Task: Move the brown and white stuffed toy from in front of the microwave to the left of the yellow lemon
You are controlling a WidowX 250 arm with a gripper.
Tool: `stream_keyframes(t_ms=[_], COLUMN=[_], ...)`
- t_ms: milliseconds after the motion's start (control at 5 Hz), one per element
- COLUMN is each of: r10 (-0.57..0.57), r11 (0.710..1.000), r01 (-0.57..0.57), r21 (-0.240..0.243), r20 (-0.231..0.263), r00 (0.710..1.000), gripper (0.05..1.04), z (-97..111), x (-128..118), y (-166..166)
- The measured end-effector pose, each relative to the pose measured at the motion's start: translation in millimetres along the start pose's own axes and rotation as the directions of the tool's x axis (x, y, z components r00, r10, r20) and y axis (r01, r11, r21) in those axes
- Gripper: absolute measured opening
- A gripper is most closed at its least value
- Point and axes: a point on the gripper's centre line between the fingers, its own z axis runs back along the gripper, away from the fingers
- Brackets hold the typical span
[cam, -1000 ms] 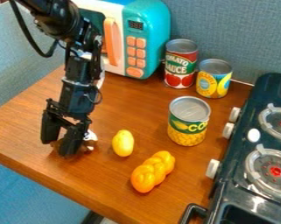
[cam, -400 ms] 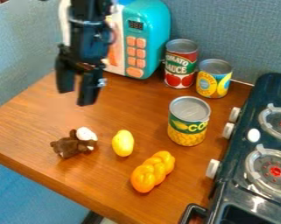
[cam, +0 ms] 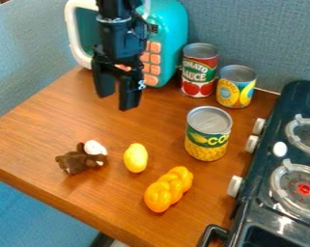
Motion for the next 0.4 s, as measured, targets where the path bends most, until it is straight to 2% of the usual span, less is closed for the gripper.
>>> stream_keyframes(t_ms=[200, 400], r10=[-0.038, -0.041], r11=[0.998, 0.994], r01=[0.035, 0.03], r21=[0.043, 0.105], r20=[0.071, 0.099], r00=[0.997, 0.994], gripper=[1.004, 1.004], z=[1.7, 2.5], x=[3.9, 3.4], y=[2.4, 9.7])
